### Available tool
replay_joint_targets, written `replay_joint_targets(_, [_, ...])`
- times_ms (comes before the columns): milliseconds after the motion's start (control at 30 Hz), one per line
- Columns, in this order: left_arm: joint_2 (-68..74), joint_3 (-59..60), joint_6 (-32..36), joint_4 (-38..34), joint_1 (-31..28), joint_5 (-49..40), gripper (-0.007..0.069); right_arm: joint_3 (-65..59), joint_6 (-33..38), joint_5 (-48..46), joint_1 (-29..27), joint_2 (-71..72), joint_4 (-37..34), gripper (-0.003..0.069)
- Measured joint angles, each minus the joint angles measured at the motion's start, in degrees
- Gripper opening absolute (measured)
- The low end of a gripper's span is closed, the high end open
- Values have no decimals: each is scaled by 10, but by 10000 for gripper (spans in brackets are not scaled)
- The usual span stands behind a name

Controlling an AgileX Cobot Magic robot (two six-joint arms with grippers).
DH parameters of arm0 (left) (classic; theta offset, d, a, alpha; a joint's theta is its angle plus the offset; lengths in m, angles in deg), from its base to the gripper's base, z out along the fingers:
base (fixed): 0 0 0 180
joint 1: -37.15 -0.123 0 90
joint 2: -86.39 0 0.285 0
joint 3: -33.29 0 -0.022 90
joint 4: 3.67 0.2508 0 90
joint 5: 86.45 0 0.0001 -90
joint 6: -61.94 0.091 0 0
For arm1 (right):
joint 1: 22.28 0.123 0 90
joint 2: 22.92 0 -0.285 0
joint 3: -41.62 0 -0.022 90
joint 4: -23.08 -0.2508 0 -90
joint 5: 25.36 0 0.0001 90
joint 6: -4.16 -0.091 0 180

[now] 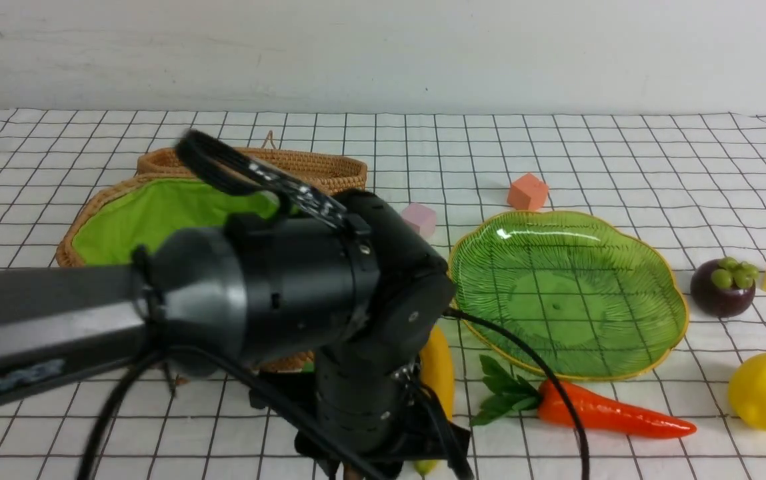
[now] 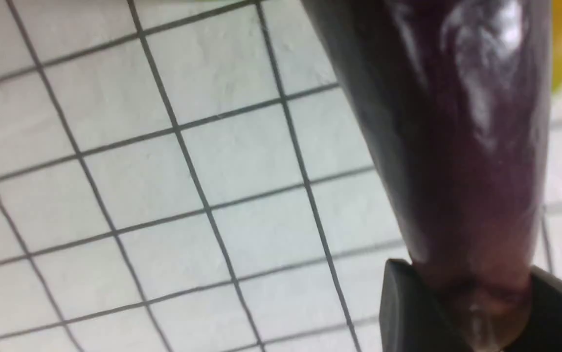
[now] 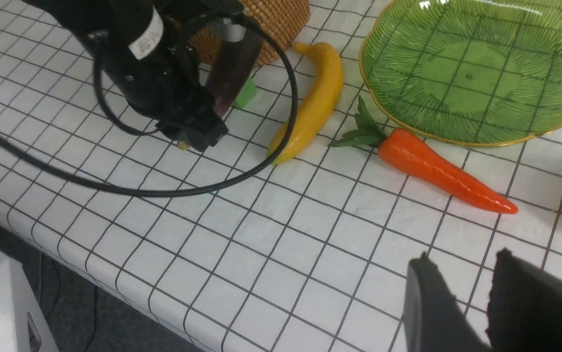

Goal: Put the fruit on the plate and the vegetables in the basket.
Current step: Use the left arm to grab an eggplant and put it into the left basket

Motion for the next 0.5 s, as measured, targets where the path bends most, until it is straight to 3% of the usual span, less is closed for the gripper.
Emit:
replay_joint_targets(33, [-4, 0, 10, 0, 1, -1, 221, 0, 0, 3, 0, 0, 0, 211])
replay_joint_targets(200, [-94, 0, 266, 45, 10, -1, 221, 0, 0, 67, 0, 0, 4, 214])
replay_joint_targets(233, [-97, 0, 275, 52, 7, 1, 221, 0, 0, 69, 0, 0, 4, 214])
replay_joint_targets(333, [-123, 0, 449, 89, -49, 14, 221, 0, 0, 89, 0, 0, 5, 216])
replay_joint_targets(367, [-124, 0, 459, 89, -49, 14, 221, 0, 0, 89, 0, 0, 5, 216])
replay_joint_targets(400, [-125, 0, 527, 94, -86, 18, 221, 0, 0, 92, 0, 0, 4, 217])
replay_joint_targets(500, [-124, 0, 649, 96, -160, 35, 221, 0, 0, 93, 0, 0, 4, 218])
